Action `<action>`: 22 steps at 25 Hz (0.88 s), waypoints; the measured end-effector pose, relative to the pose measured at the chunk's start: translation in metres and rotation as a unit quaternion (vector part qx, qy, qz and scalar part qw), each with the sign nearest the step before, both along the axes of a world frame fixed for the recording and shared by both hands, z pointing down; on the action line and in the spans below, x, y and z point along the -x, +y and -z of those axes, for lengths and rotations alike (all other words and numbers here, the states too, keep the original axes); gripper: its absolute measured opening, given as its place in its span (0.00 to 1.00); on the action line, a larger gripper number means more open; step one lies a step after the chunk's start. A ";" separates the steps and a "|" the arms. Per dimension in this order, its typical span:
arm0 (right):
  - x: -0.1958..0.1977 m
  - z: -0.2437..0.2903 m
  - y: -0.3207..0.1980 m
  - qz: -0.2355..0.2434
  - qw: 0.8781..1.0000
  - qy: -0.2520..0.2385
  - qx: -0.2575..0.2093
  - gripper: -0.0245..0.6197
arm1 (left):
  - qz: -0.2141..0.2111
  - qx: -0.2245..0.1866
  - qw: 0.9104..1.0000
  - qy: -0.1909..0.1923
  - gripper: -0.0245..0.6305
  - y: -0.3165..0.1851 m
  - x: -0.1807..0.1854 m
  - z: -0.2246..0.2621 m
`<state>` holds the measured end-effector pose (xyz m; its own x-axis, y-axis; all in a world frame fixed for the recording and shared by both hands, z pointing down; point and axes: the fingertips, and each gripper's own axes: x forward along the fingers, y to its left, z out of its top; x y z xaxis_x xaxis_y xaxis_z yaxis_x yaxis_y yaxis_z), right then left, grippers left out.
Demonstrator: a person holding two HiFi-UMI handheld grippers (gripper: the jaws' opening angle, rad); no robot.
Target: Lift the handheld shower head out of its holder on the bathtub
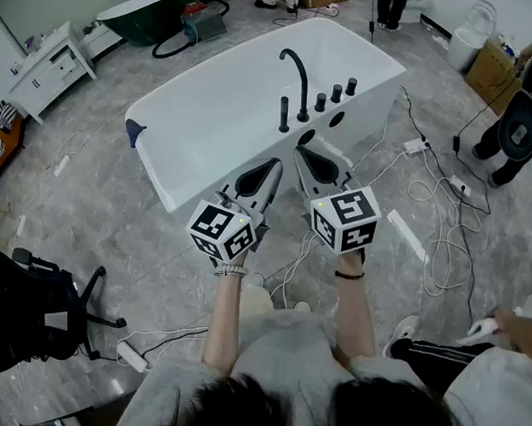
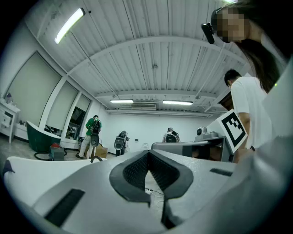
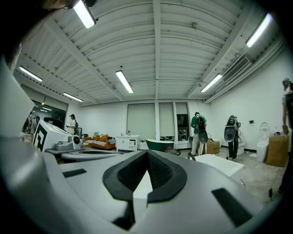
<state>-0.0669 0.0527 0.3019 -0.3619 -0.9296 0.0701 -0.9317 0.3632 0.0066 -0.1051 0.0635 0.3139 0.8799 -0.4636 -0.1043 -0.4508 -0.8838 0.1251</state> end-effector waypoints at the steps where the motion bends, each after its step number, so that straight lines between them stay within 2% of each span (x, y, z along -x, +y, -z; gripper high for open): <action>1: 0.000 0.000 0.002 0.001 1.000 0.001 0.000 0.04 | 0.001 -0.001 1.000 0.001 0.04 0.002 0.000 0.001; 10: -0.023 0.006 0.015 0.012 1.000 0.015 -0.009 0.04 | 0.018 -0.007 1.000 0.010 0.04 0.013 -0.019 0.007; 13: -0.031 0.009 0.017 0.015 1.000 0.005 -0.014 0.04 | 0.021 -0.009 1.000 0.005 0.04 0.021 -0.025 0.009; 18: -0.026 0.002 0.012 0.037 0.999 -0.002 -0.007 0.04 | 0.048 -0.002 0.999 -0.003 0.04 0.010 -0.014 0.006; 22: -0.031 0.004 -0.007 0.035 0.999 -0.007 -0.008 0.04 | 0.045 -0.003 0.999 -0.007 0.04 -0.006 -0.018 0.008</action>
